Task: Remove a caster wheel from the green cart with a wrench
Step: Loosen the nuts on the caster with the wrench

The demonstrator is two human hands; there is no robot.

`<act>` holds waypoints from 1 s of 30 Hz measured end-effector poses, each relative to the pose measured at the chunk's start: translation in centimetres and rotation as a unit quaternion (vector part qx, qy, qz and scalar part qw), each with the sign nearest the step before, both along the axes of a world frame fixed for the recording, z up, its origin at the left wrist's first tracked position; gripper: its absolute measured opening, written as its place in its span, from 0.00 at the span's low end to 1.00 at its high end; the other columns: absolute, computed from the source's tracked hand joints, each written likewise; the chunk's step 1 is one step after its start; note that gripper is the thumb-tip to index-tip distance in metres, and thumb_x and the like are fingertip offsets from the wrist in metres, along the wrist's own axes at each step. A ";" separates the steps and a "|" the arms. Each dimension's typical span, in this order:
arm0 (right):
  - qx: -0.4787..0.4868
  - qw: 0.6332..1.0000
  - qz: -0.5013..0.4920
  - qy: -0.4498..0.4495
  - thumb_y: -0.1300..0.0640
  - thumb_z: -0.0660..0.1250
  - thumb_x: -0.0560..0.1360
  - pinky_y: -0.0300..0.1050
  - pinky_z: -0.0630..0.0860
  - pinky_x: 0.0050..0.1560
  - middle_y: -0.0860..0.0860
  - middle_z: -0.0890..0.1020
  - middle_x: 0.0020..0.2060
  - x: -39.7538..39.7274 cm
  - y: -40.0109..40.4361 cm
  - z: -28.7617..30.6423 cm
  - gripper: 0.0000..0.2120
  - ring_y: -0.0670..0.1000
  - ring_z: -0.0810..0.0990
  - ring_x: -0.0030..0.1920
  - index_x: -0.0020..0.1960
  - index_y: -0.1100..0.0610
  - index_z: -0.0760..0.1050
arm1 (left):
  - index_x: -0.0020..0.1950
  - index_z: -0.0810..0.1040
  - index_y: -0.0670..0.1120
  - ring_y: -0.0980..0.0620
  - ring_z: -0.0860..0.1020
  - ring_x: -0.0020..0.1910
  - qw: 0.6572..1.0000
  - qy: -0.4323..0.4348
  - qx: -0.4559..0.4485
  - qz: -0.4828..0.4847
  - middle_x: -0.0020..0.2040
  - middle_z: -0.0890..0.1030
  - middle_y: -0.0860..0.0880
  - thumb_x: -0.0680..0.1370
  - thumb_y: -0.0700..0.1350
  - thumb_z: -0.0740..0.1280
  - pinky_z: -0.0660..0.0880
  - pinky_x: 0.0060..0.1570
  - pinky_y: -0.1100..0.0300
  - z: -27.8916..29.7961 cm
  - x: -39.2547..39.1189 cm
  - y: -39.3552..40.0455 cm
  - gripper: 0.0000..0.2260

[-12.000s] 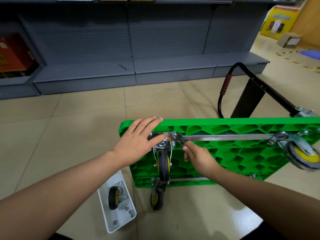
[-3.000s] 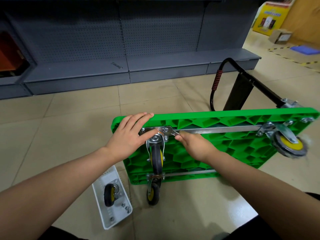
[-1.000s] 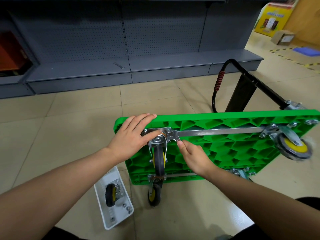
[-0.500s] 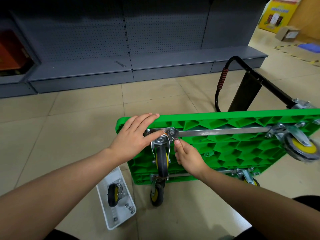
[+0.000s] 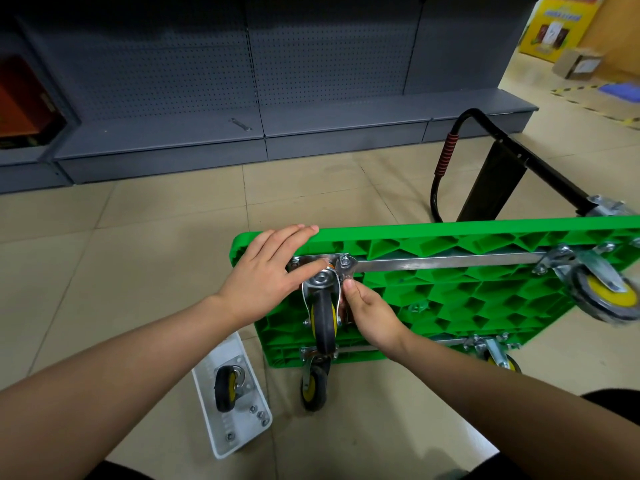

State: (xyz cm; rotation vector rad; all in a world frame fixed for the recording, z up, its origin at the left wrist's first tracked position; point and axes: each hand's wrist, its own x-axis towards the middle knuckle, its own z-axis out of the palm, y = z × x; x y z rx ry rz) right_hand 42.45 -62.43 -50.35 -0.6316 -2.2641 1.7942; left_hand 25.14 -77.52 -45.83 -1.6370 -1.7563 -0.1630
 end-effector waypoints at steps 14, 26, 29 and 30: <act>0.326 0.934 0.000 -0.144 0.37 0.48 0.83 0.55 0.75 0.43 0.54 0.76 0.36 1.6 3.2 2.8 0.19 0.63 0.77 0.42 0.45 0.50 0.66 | 0.73 0.74 0.56 0.38 0.70 0.73 1.000 0.008 -0.001 0.001 0.76 0.69 0.39 0.79 0.42 0.71 0.67 0.67 0.44 0.0 -0.1 0.1 0.23; 0.309 0.948 0.013 -0.071 0.39 0.54 0.83 0.51 0.71 0.40 0.49 0.72 0.30 3.0 4.8 4.4 0.22 0.51 0.71 0.34 0.37 0.53 0.64 | 0.73 0.74 0.56 0.38 0.70 0.73 1.000 0.002 -0.006 0.002 0.76 0.69 0.40 0.77 0.43 0.73 0.65 0.68 0.44 -0.1 0.0 -0.1 0.25; 0.227 0.973 -0.009 -0.036 0.42 0.55 0.83 0.47 0.71 0.40 0.48 0.72 0.31 3.0 3.6 2.9 0.19 0.47 0.70 0.33 0.40 0.54 0.68 | 0.73 0.74 0.56 0.38 0.70 0.73 1.000 0.002 -0.002 0.001 0.76 0.69 0.40 0.79 0.44 0.71 0.65 0.68 0.45 0.0 0.0 0.0 0.23; 0.213 0.977 -0.008 -0.030 0.43 0.55 0.84 0.46 0.70 0.39 0.48 0.72 0.31 3.0 3.2 2.6 0.18 0.47 0.70 0.32 0.42 0.53 0.68 | 0.73 0.74 0.56 0.38 0.70 0.73 1.000 0.002 -0.002 0.001 0.76 0.69 0.40 0.79 0.44 0.71 0.66 0.68 0.45 0.0 -0.1 0.0 0.23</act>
